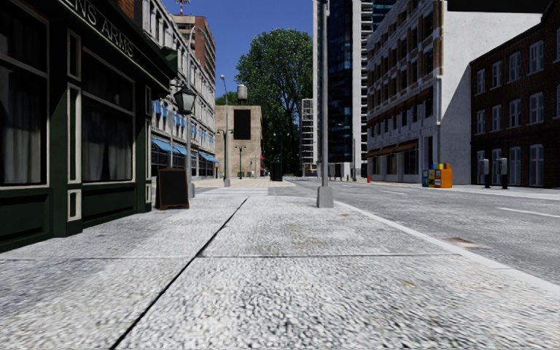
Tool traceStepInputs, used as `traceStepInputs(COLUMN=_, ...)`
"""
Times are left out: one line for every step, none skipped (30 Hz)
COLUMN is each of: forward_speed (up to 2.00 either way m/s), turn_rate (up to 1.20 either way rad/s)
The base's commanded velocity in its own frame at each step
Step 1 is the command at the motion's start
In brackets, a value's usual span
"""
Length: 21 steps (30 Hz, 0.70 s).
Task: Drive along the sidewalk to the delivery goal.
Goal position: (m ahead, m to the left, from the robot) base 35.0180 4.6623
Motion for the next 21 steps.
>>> traceStepInputs(forward_speed=2.0, turn_rate=1.2)
traceStepInputs(forward_speed=2.0, turn_rate=1.2)
traceStepInputs(forward_speed=2.0, turn_rate=1.14)
traceStepInputs(forward_speed=2.0, turn_rate=1.14)
traceStepInputs(forward_speed=2.0, turn_rate=0.0)
traceStepInputs(forward_speed=2.0, turn_rate=0.0)
traceStepInputs(forward_speed=2.0, turn_rate=0.0)
traceStepInputs(forward_speed=2.0, turn_rate=0.0)
traceStepInputs(forward_speed=2.0, turn_rate=0.0)
traceStepInputs(forward_speed=2.0, turn_rate=0.0)
traceStepInputs(forward_speed=2.0, turn_rate=0.0)
traceStepInputs(forward_speed=2.0, turn_rate=0.0)
traceStepInputs(forward_speed=2.0, turn_rate=0.0)
traceStepInputs(forward_speed=2.0, turn_rate=0.0)
traceStepInputs(forward_speed=2.0, turn_rate=0.0)
traceStepInputs(forward_speed=2.0, turn_rate=0.0)
traceStepInputs(forward_speed=2.0, turn_rate=0.0)
traceStepInputs(forward_speed=2.0, turn_rate=0.0)
traceStepInputs(forward_speed=2.0, turn_rate=0.0)
traceStepInputs(forward_speed=2.0, turn_rate=0.0)
traceStepInputs(forward_speed=2.0, turn_rate=0.0)
